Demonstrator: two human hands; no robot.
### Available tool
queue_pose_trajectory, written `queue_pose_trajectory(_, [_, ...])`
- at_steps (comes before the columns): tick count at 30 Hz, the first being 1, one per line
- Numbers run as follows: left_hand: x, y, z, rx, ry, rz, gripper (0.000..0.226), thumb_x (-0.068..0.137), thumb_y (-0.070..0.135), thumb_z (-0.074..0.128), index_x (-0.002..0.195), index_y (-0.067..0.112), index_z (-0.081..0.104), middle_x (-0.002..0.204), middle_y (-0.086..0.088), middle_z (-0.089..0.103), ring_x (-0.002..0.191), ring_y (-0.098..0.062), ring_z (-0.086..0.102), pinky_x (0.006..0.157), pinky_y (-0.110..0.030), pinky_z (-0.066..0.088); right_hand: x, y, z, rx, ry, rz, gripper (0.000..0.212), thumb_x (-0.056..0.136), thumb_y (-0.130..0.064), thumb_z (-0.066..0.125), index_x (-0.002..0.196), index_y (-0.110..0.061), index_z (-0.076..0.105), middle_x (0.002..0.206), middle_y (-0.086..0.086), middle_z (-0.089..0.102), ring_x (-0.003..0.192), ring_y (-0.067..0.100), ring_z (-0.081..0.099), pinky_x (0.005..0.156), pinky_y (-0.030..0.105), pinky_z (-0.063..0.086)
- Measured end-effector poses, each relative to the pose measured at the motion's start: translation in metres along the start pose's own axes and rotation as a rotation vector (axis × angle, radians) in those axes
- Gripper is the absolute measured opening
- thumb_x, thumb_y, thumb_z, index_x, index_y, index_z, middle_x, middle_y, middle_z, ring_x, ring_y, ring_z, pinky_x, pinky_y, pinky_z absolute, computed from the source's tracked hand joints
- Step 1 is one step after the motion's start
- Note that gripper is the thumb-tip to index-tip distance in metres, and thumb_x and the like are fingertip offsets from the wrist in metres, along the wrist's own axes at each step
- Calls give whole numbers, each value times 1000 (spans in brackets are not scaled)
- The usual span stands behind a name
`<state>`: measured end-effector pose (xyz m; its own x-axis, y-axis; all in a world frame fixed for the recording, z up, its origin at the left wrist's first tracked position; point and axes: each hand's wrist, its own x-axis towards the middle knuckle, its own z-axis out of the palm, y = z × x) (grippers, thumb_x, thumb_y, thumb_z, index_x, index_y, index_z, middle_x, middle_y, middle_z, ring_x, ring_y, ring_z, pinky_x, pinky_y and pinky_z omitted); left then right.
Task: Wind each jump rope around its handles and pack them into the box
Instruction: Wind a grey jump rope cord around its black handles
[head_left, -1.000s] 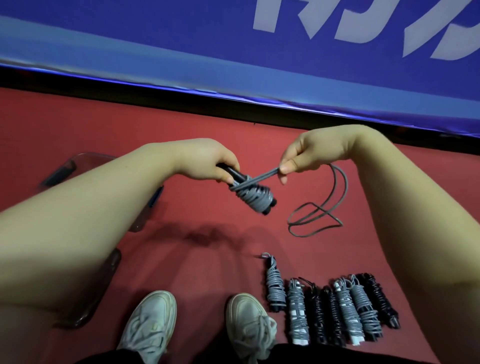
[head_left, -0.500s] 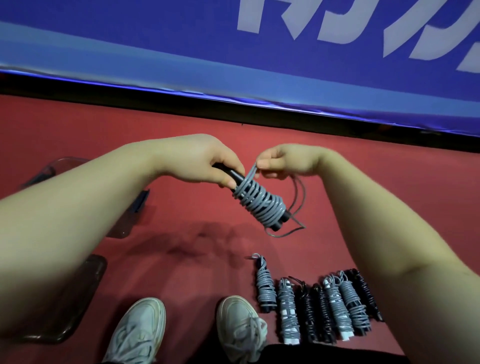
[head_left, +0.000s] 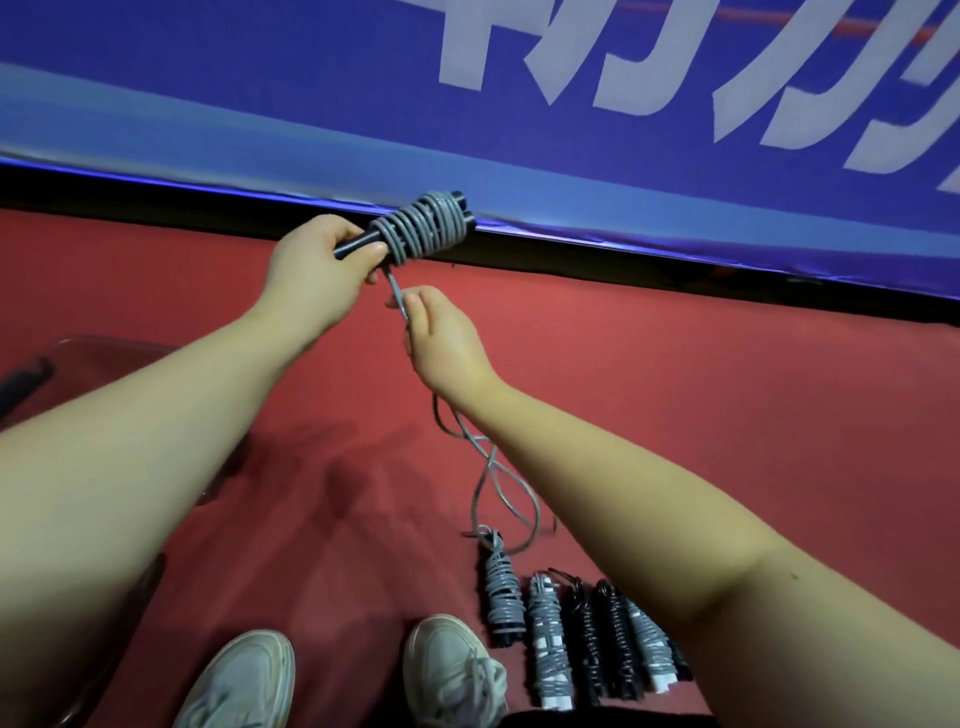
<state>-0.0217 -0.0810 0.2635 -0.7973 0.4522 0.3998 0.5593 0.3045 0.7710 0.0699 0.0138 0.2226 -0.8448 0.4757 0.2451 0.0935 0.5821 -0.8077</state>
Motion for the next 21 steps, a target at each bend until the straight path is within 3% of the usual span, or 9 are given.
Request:
queue_pose_trajectory(3, [4,-10,-5,85,105,-65,20,91,25,59,102,9,62,84,0,64,82,-17,56,70,-25,33,-8,2,-2,-98,-33,-18,31,101,-28,39,109,-8,61,104,11,68,101,29,59,84,35,41])
queue_pose_trajectory(7, [0,-29,-7,179,74,-108,37,91,26,61,123,8,56,112,-14,66,110,-30,58,88,-32,40,-12,2,-9,-279,-112,-51,29,99,-34,43,102,-14,63,98,4,69,98,27,61,78,36,45])
queue_pose_trajectory(13, [-7,-30,-4,368,-94,25,31,92,21,58,121,11,63,118,-15,65,112,-33,56,87,-34,40,-5,-19,-33,-923,-103,-444,27,95,-37,47,112,-19,57,112,1,59,101,25,58,61,31,35])
queue_pose_trajectory(15, [-11,-31,1,460,-195,59,30,91,22,60,118,12,65,116,-17,65,110,-35,56,85,-34,40,1,-33,-45,-1051,-78,-567,25,97,-33,43,113,-22,59,109,1,56,96,25,58,48,28,22])
queue_pose_trajectory(18, [-18,-24,6,440,-333,80,26,90,20,61,115,14,67,111,-15,67,106,-31,58,77,-29,37,8,-46,-58,-1129,-135,-645,25,95,-34,45,112,-26,62,108,1,52,94,23,54,47,28,16])
queue_pose_trajectory(21, [-17,-20,2,387,-444,159,25,89,19,62,113,15,68,109,-9,69,103,-25,60,77,-26,37,19,-43,-75,-1054,-177,-603,28,93,-43,49,109,-30,66,109,-1,54,96,21,56,57,29,28])
